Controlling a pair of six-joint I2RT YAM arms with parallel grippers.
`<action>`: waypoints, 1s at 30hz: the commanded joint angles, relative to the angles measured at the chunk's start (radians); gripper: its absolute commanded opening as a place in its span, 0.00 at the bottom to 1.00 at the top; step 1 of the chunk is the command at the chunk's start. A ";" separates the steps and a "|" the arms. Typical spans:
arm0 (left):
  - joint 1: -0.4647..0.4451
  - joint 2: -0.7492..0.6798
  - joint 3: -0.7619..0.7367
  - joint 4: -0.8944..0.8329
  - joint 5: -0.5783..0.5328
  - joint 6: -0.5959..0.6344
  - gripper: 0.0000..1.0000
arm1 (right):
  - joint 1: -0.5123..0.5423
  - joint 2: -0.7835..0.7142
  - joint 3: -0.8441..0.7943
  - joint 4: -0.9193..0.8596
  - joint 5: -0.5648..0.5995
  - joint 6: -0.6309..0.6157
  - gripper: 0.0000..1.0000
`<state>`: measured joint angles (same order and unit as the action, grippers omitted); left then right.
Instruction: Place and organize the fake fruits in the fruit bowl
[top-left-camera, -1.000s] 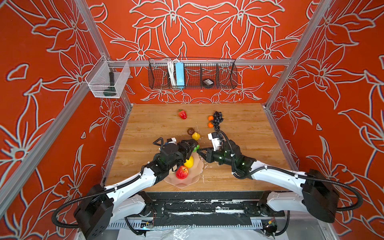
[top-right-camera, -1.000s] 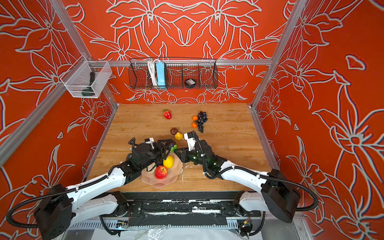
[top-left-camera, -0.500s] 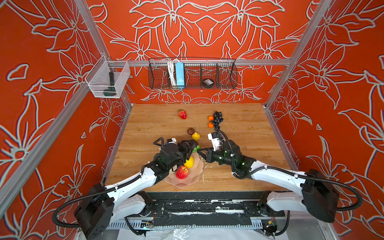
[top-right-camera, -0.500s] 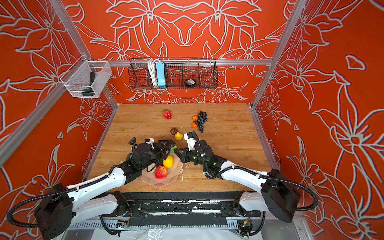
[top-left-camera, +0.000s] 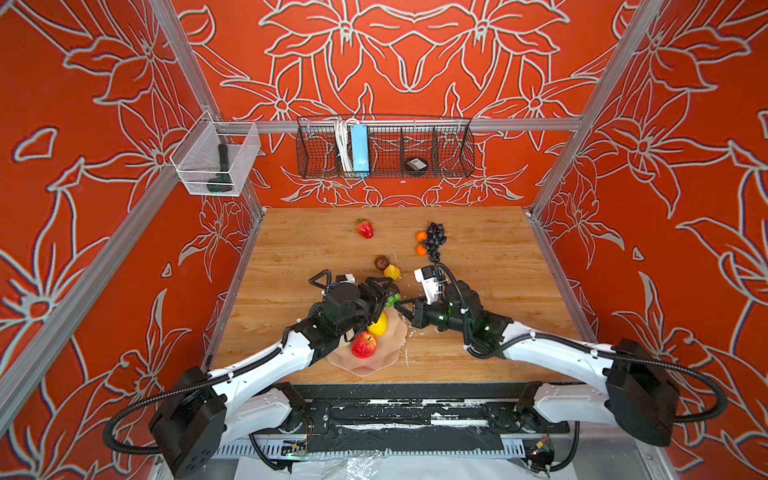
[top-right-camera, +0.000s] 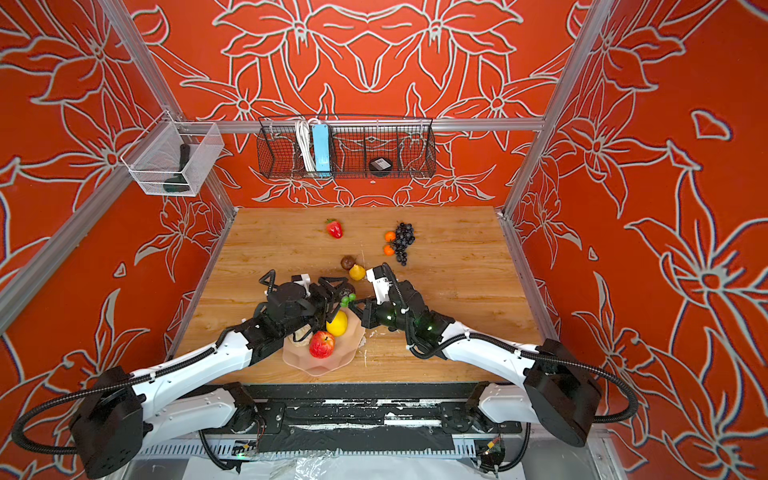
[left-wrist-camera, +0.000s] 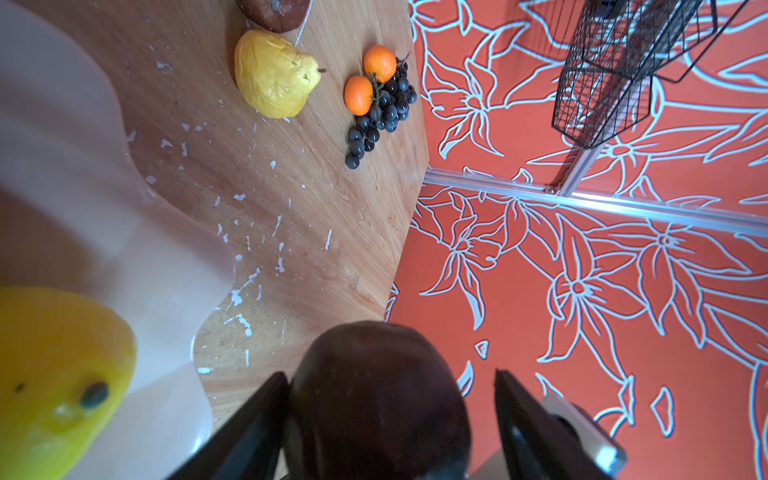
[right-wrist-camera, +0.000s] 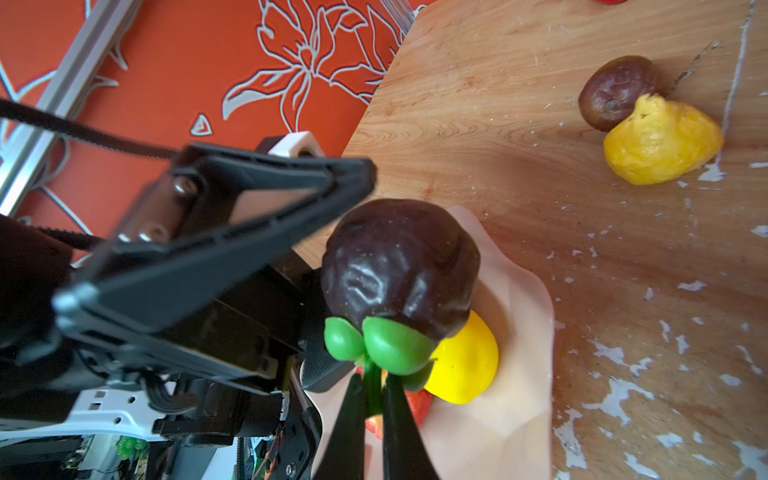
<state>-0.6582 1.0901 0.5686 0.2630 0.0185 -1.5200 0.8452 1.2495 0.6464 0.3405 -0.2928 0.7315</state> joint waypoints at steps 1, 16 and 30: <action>-0.001 -0.062 0.025 -0.103 -0.046 0.090 0.86 | 0.005 -0.038 0.045 -0.086 0.018 -0.048 0.07; 0.034 -0.545 0.055 -0.614 -0.477 0.596 0.98 | 0.029 -0.099 0.100 -0.491 -0.108 -0.213 0.06; 0.042 -0.598 0.018 -0.668 -0.535 0.756 0.98 | 0.133 0.034 0.167 -0.549 -0.131 -0.250 0.06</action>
<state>-0.6262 0.5003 0.6022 -0.3775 -0.4789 -0.8257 0.9623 1.2697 0.7795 -0.1749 -0.4129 0.5148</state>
